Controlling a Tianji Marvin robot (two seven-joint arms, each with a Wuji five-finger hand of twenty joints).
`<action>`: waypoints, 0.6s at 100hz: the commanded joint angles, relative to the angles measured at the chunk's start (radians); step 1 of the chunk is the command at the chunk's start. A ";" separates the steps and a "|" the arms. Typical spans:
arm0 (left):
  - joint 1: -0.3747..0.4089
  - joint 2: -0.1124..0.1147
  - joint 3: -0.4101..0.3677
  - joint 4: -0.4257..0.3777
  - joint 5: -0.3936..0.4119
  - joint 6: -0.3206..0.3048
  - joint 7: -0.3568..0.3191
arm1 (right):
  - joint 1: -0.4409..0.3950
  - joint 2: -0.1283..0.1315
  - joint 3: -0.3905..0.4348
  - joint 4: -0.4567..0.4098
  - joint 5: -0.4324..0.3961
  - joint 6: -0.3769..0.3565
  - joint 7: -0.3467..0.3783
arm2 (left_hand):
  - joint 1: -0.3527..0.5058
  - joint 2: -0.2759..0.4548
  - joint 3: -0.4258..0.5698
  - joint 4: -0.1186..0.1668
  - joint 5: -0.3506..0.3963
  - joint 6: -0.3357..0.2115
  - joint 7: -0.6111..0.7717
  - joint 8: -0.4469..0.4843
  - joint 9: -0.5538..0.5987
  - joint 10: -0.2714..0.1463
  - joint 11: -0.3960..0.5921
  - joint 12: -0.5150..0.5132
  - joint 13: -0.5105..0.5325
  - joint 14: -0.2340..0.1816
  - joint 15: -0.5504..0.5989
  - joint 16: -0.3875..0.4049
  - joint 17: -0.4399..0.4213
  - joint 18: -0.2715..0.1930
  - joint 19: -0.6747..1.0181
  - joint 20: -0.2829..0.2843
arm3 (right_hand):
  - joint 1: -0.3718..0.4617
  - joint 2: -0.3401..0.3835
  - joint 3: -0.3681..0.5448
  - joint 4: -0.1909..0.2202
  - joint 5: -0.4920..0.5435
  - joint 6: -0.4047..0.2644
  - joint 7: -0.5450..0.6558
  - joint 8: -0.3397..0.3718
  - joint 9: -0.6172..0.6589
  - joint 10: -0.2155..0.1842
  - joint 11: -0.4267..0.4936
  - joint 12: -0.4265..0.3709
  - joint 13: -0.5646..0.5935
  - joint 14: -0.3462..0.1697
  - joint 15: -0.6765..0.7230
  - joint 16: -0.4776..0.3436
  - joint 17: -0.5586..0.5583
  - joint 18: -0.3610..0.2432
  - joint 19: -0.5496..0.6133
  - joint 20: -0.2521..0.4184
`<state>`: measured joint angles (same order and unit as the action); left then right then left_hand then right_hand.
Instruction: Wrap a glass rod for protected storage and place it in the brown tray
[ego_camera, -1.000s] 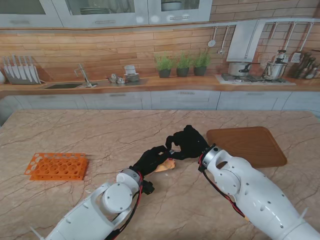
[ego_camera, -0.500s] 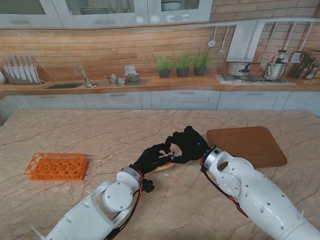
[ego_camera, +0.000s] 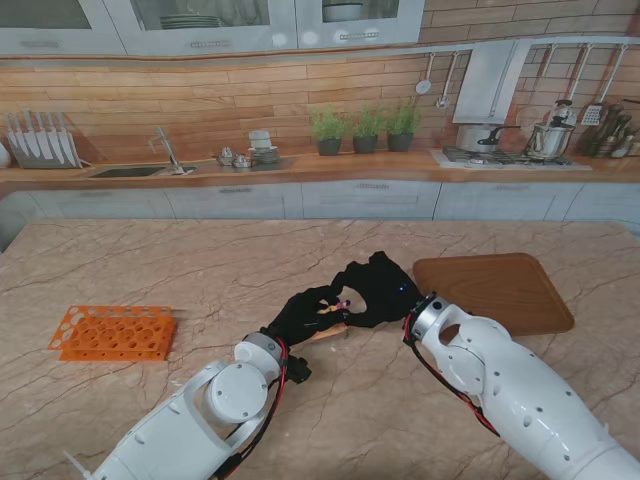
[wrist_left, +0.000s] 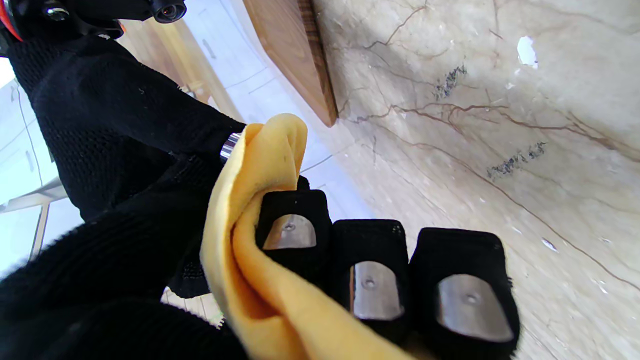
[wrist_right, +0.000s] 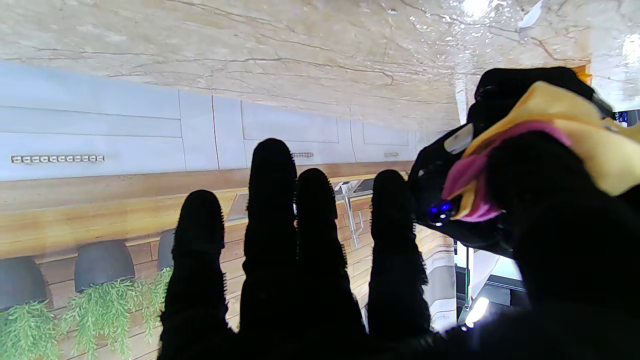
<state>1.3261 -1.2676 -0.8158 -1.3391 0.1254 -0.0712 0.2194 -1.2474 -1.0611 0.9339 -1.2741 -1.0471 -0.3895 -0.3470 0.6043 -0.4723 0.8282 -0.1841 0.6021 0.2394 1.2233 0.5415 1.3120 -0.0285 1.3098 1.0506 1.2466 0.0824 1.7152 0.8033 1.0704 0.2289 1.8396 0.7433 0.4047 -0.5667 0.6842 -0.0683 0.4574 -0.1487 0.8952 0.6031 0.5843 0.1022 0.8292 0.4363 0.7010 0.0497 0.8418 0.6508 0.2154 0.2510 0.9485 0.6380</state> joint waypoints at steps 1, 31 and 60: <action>0.000 -0.006 -0.002 0.002 0.000 0.005 0.004 | -0.015 -0.009 -0.005 -0.020 0.007 -0.010 0.005 | 0.172 0.012 0.095 0.106 -0.030 -0.015 0.071 0.039 0.031 -0.081 0.133 0.024 0.025 -0.062 0.073 0.011 0.022 -0.006 0.254 0.007 | -0.085 -0.054 -0.070 -0.003 -0.030 -0.029 0.004 -0.007 -0.025 0.009 0.016 -0.003 -0.020 -0.015 0.015 0.002 -0.019 -0.015 0.001 0.007; -0.008 -0.008 0.003 0.019 0.034 -0.008 0.026 | -0.073 -0.012 0.040 -0.065 0.030 0.006 0.030 | 0.203 0.023 0.054 0.100 -0.032 -0.024 0.086 0.091 0.028 -0.080 0.130 0.023 0.025 -0.061 0.072 0.010 0.022 -0.010 0.254 0.003 | -0.097 -0.071 -0.028 0.009 -0.012 -0.040 0.016 -0.016 -0.015 0.013 0.025 -0.012 -0.013 -0.014 0.022 -0.002 -0.011 -0.016 0.011 0.002; -0.013 -0.010 0.003 0.033 0.052 -0.026 0.043 | -0.143 -0.020 0.097 -0.117 0.090 0.034 0.082 | 0.205 0.022 0.050 0.097 -0.026 -0.031 0.092 0.115 0.029 -0.080 0.128 0.022 0.025 -0.061 0.072 0.010 0.022 -0.010 0.254 -0.002 | -0.001 -0.065 -0.041 0.021 0.075 -0.067 0.011 -0.025 0.073 0.001 0.026 -0.013 0.032 -0.013 0.015 -0.007 0.001 -0.013 0.014 -0.002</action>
<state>1.3122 -1.2722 -0.8089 -1.3089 0.1778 -0.0913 0.2567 -1.3719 -1.0743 1.0307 -1.3793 -0.9457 -0.3579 -0.2684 0.7602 -0.4738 0.8289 -0.1273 0.6015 0.2298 1.3021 0.6394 1.3132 -0.0646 1.3621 1.0509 1.2466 0.0719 1.7152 0.8033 1.0704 0.2294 1.8397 0.7434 0.3879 -0.6157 0.6641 -0.0601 0.4897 -0.1289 0.8854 0.5738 0.6315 0.1087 0.8412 0.4272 0.7052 0.0495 0.8418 0.6508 0.2170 0.2489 0.9485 0.6380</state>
